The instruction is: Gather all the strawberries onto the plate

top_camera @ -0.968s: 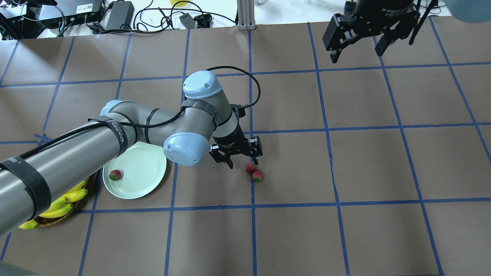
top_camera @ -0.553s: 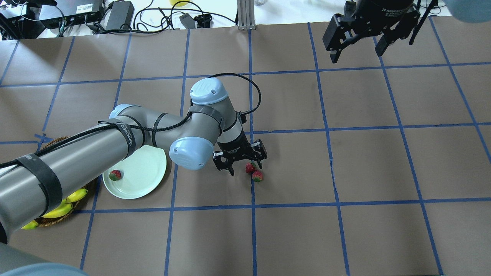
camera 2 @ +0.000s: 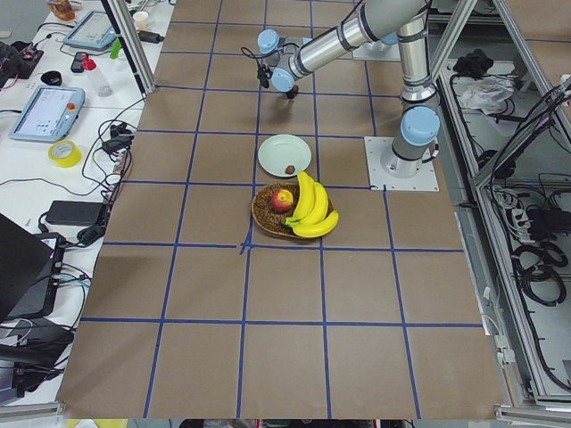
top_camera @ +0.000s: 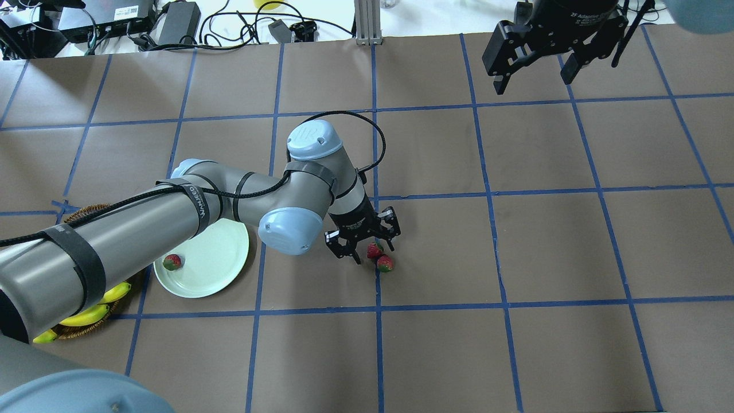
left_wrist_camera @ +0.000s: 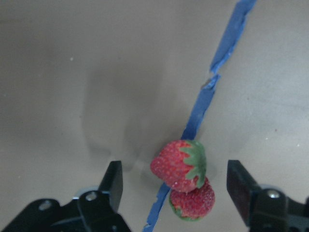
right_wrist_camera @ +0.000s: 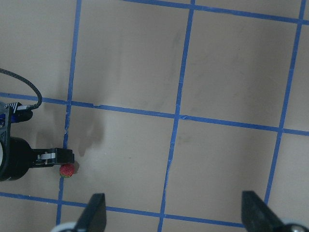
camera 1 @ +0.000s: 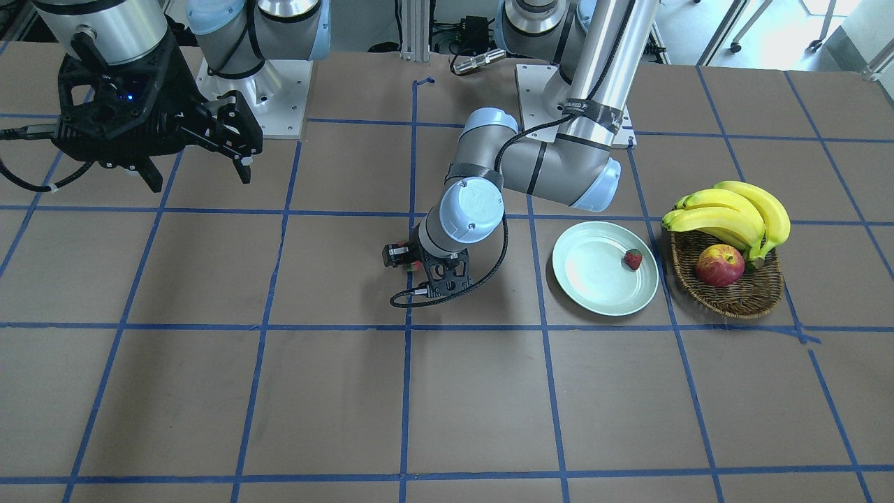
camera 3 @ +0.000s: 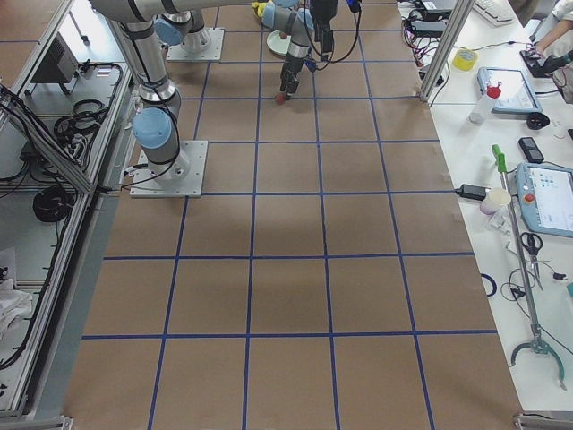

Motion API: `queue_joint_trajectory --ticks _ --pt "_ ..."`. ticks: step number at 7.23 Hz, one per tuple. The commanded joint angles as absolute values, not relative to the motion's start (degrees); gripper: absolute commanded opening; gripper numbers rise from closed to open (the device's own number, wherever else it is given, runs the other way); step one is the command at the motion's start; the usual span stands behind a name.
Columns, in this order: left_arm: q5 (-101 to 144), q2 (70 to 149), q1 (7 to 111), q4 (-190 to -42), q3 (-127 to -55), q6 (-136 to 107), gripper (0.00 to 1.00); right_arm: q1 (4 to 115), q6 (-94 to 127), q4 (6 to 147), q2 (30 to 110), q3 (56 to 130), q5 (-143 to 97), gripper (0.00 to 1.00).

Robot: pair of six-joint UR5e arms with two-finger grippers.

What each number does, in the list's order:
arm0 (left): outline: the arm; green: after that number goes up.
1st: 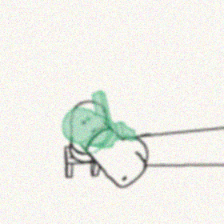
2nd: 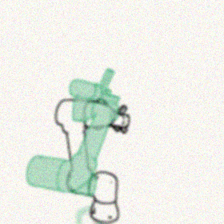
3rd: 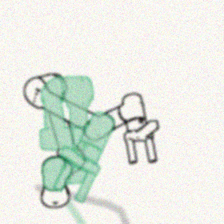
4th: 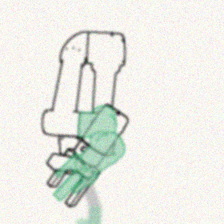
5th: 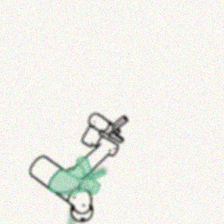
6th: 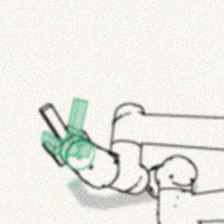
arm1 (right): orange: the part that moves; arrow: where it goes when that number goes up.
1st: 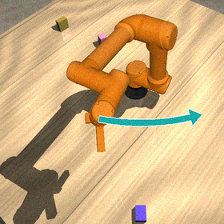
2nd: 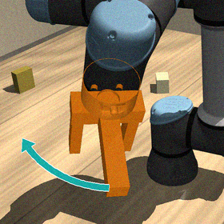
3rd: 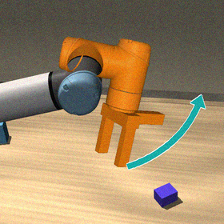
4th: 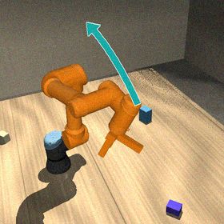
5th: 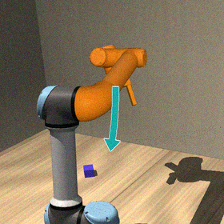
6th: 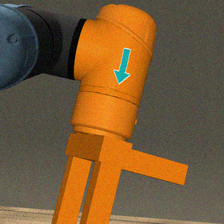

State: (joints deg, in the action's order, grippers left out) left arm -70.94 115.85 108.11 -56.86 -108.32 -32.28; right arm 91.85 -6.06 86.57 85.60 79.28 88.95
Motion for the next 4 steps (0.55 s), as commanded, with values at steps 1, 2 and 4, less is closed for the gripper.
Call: queue_joint_trajectory --ticks 1,2,4 --pt "-70.84 115.93 108.11 -56.95 -108.37 -32.35 0.12 91.85 -6.06 86.49 85.61 79.28 88.95 1.0" --pt "-70.84 115.84 108.11 -56.87 -108.11 -31.73 0.0 91.85 -6.06 86.48 85.69 79.28 88.95 1.0" --pt "-71.1 114.71 107.93 -56.95 -106.71 -31.55 0.0 91.85 -6.06 86.48 85.61 79.28 88.95 1.0"
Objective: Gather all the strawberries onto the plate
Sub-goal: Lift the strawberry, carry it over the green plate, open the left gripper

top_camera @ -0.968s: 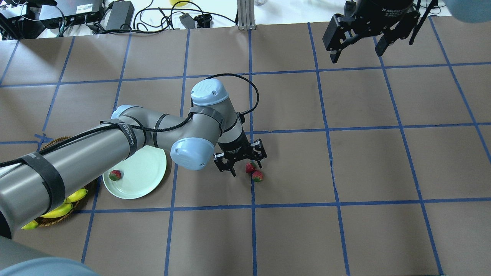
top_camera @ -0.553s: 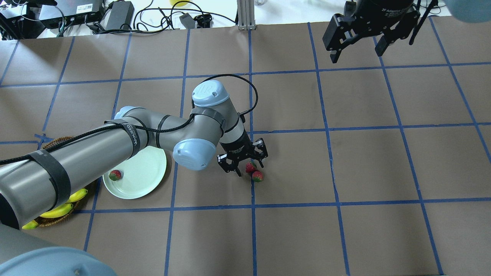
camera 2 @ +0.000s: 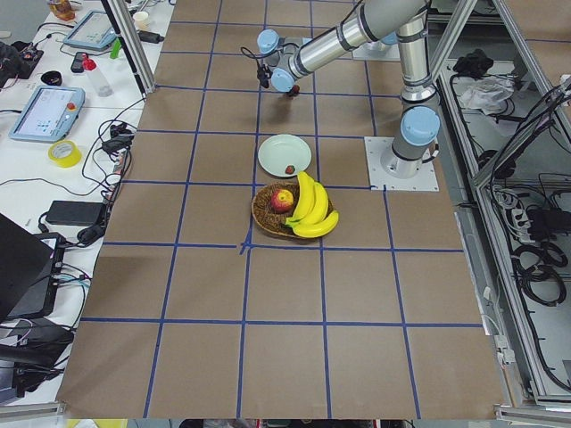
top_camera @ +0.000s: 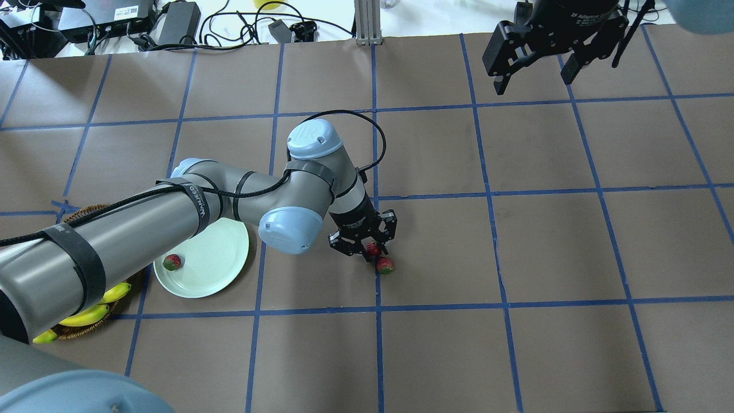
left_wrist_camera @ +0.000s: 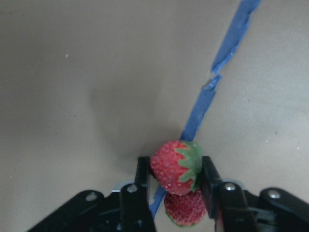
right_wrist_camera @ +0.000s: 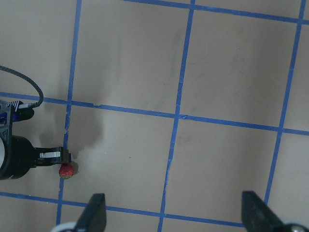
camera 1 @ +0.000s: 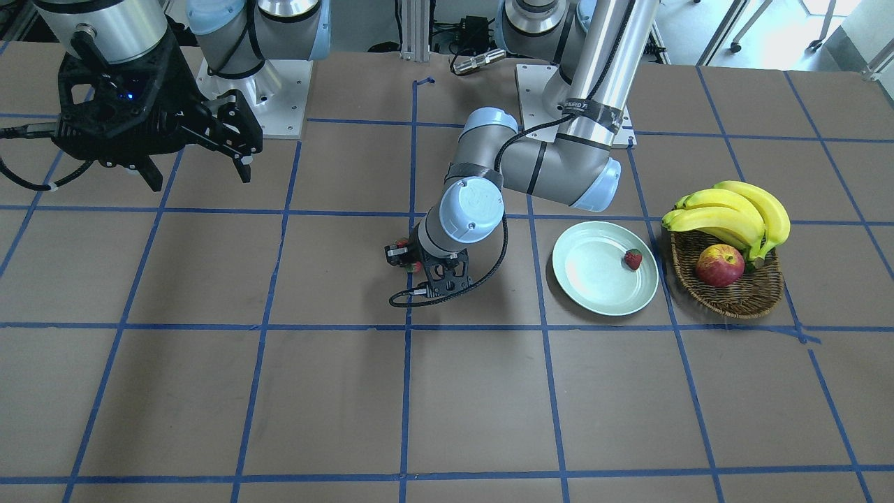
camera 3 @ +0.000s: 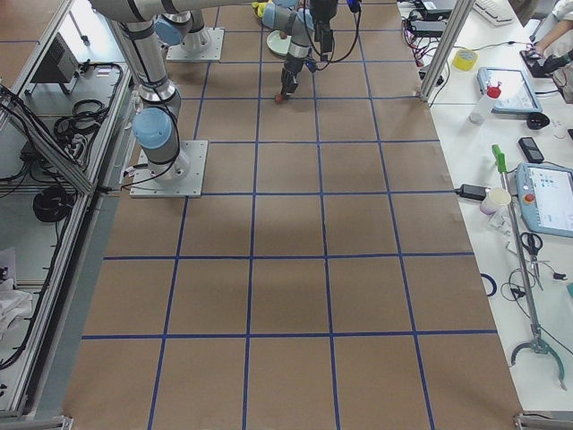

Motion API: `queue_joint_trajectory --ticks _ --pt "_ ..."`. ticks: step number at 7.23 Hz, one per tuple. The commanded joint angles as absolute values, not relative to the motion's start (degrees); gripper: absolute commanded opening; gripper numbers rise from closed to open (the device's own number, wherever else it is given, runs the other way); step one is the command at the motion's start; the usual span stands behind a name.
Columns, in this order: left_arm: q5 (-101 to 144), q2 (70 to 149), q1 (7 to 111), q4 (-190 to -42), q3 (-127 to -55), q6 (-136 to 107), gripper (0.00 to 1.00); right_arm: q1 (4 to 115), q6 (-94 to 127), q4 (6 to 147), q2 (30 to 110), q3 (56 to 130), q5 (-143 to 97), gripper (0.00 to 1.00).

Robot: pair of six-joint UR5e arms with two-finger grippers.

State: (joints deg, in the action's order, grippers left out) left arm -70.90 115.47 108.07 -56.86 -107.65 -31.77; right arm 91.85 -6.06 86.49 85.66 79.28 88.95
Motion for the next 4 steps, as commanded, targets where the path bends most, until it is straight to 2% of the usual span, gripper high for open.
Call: queue_joint_trajectory --ticks 1,2,4 --pt "-71.45 113.57 106.62 -58.87 -104.52 -29.9 0.0 91.85 -6.15 86.48 85.61 79.28 88.95 1.0" --pt "-72.33 112.6 103.04 -64.19 -101.63 -29.19 0.0 91.85 -6.07 86.48 85.69 79.28 88.95 1.0" --pt "-82.47 109.26 96.1 -72.91 -100.98 -16.58 0.0 91.85 -6.15 86.57 85.61 79.28 88.86 1.0"
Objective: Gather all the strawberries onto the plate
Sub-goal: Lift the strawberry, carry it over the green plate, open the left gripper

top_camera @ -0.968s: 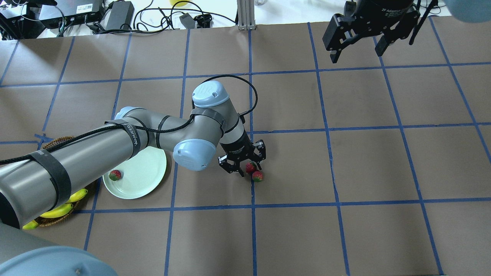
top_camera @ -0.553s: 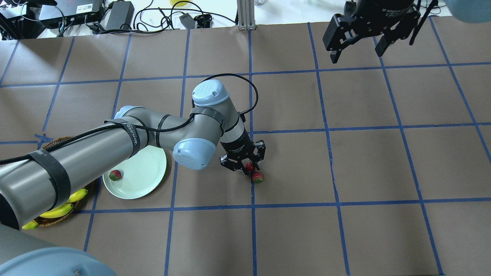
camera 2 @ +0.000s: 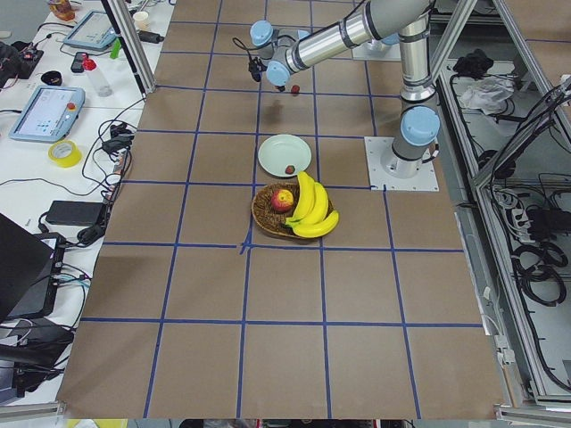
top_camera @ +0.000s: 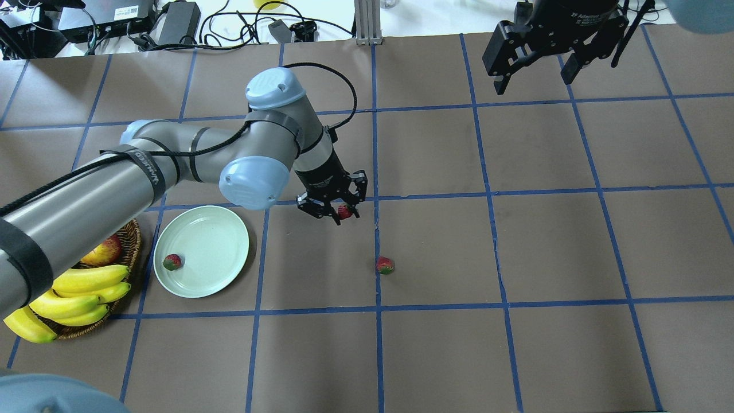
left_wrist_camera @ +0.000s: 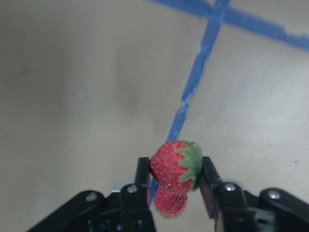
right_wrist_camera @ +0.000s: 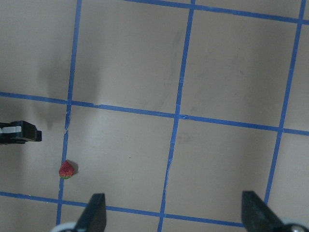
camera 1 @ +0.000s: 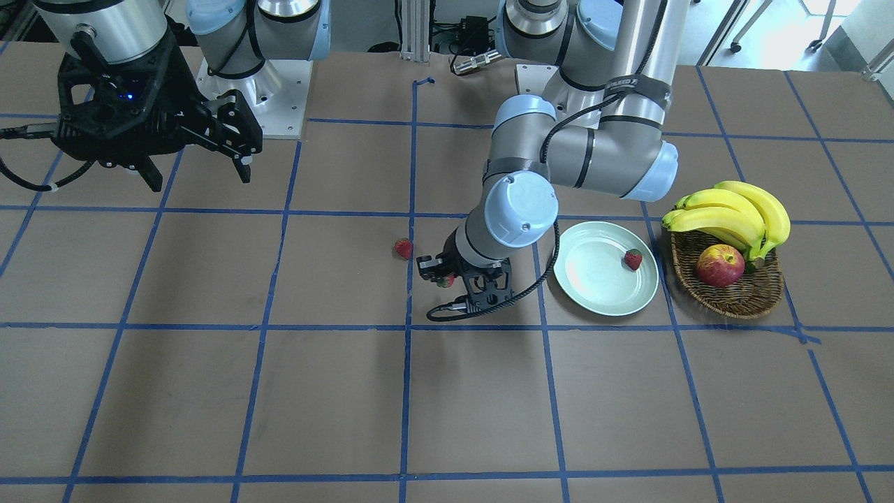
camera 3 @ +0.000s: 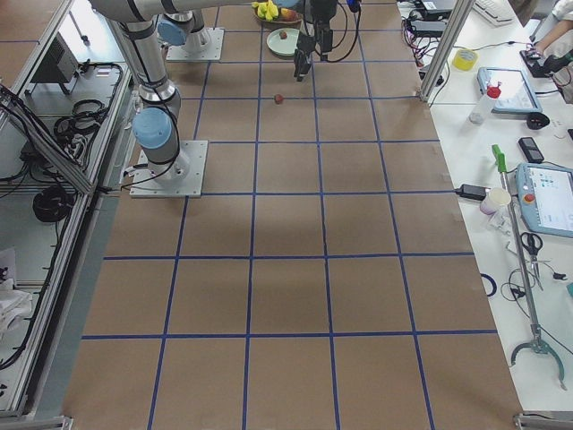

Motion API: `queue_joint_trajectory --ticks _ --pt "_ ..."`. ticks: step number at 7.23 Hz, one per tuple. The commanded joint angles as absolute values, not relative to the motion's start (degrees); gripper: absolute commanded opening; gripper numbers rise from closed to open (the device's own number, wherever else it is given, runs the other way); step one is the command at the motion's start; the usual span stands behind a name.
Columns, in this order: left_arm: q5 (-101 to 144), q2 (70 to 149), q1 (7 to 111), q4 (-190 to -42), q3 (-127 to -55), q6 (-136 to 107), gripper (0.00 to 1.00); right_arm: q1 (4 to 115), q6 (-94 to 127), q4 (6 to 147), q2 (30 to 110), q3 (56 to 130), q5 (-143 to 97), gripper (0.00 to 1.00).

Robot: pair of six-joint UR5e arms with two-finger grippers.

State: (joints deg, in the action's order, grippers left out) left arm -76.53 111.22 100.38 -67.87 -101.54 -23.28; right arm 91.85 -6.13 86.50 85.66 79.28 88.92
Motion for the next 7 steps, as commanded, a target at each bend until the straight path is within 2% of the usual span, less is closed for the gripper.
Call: queue_joint_trajectory --ticks 1,3,4,6,7 --pt "-85.92 108.29 91.63 -75.82 -101.16 -9.39 0.0 91.85 -6.15 86.57 85.61 79.28 88.94 1.0" --pt "-90.6 108.02 83.7 -77.6 -102.99 1.19 0.0 91.85 -6.24 86.57 85.61 79.28 88.77 1.0" --pt "-93.05 108.1 81.84 -76.91 -105.88 3.75 0.0 91.85 -6.24 86.49 85.61 79.28 88.94 1.0" --pt "-94.57 109.41 79.55 -76.47 -107.05 4.56 0.0 91.93 -6.33 86.48 85.61 79.28 88.95 1.0" --pt "-95.61 109.6 79.37 -76.03 -107.14 4.57 0.43 91.93 -6.33 86.4 85.61 79.28 88.86 1.0"
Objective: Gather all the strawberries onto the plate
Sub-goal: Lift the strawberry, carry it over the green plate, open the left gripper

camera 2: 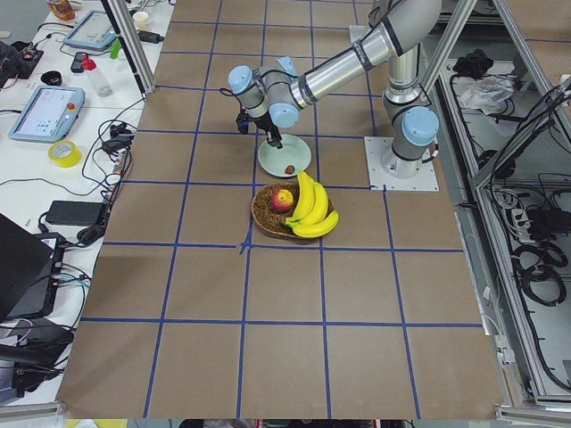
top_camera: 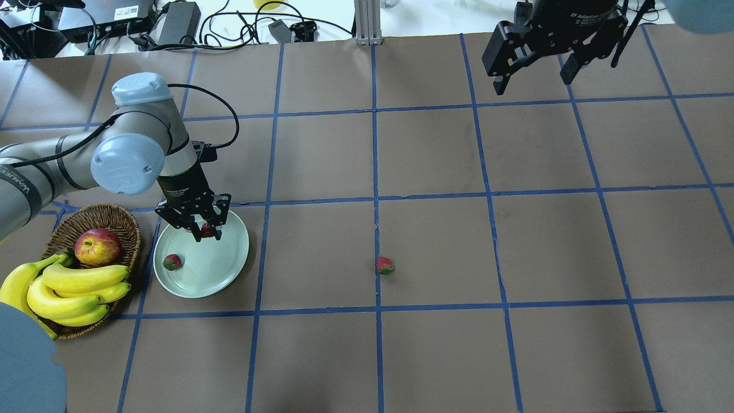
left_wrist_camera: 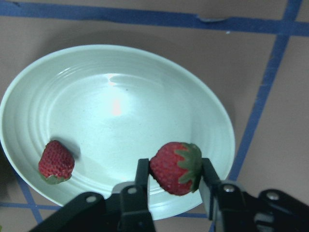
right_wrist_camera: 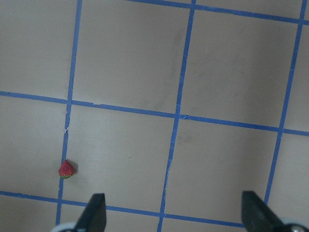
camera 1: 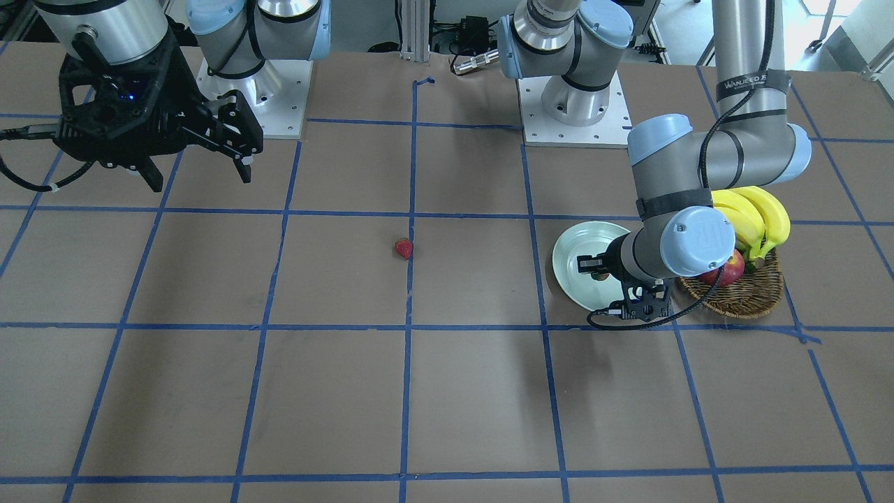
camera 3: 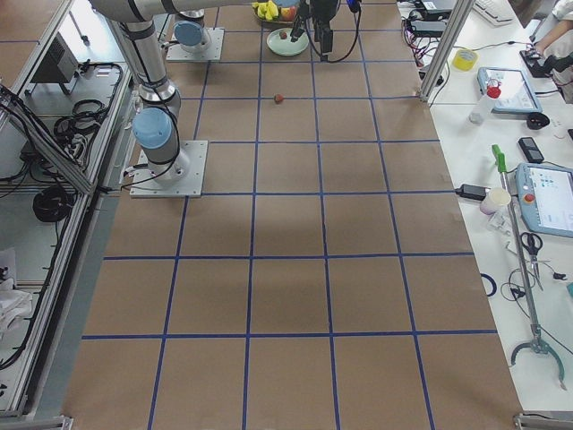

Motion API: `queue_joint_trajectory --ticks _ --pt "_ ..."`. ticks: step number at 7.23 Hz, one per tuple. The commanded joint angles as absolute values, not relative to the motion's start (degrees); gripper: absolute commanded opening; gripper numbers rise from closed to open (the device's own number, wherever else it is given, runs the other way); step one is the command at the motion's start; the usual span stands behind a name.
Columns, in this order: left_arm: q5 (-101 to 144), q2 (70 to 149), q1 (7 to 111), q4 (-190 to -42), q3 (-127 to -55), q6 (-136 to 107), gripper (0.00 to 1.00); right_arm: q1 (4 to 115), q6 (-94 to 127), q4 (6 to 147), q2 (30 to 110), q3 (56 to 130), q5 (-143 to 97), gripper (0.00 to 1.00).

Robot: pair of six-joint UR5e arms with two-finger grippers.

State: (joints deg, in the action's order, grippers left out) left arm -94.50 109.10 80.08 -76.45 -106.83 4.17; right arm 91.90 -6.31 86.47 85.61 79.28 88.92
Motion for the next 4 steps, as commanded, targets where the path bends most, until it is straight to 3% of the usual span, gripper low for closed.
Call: queue_joint_trajectory --ticks 1,4 --pt "-95.62 109.43 79.37 -76.03 -106.96 4.66 0.99 91.93 -6.33 86.4 85.61 79.28 88.86 1.0" --pt "-94.4 107.15 82.07 -76.11 -106.52 1.95 1.0 91.85 -6.33 86.75 85.78 80.16 88.77 1.0"
